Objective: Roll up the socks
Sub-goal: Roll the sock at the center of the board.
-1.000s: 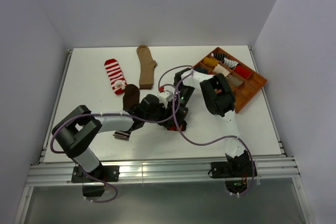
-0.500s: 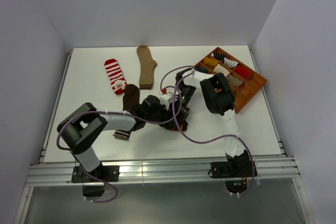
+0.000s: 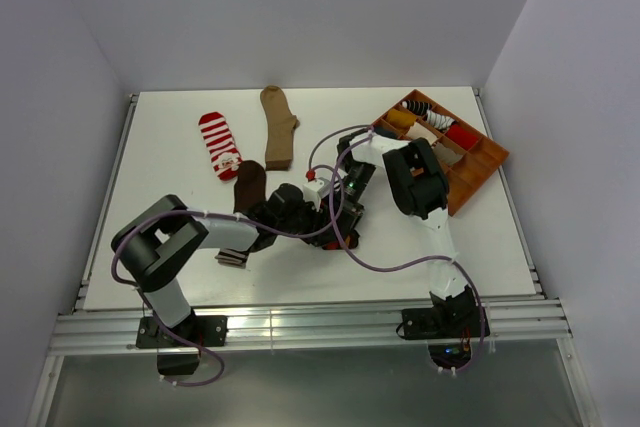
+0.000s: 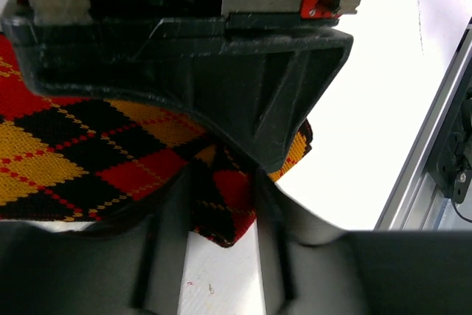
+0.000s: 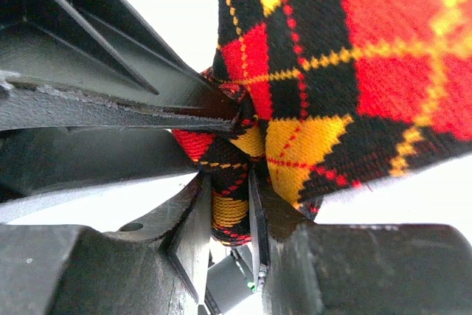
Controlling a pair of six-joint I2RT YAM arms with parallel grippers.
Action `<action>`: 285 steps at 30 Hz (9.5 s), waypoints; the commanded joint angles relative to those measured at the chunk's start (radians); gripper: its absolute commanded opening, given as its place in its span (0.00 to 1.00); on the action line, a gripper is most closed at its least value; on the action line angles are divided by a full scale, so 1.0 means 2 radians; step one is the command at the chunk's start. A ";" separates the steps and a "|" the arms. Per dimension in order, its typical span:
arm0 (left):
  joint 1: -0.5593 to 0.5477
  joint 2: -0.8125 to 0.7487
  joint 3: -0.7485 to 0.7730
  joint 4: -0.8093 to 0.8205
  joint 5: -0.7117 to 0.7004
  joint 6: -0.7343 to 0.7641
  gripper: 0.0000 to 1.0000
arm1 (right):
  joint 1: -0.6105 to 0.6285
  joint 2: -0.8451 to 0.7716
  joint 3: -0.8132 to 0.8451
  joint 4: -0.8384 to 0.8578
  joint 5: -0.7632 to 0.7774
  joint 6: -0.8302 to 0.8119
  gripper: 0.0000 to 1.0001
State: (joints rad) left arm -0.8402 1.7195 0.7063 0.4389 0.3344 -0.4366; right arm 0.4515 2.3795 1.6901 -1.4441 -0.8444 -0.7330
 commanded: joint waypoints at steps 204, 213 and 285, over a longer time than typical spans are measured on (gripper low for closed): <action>0.170 0.139 0.234 -0.311 0.102 -0.087 0.38 | 0.197 -0.357 -0.399 0.412 0.263 -0.100 0.36; 0.169 0.176 0.259 -0.303 0.097 -0.093 0.34 | 0.178 -0.297 -0.324 0.291 0.191 -0.112 0.35; -0.005 -0.048 -0.044 0.011 0.025 -0.005 0.54 | 0.058 0.041 0.064 0.036 0.104 -0.045 0.39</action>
State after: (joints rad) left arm -0.8490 1.6203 0.6384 0.4149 0.3237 -0.4465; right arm 0.5751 2.4092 1.7977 -1.5200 -0.7349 -0.8211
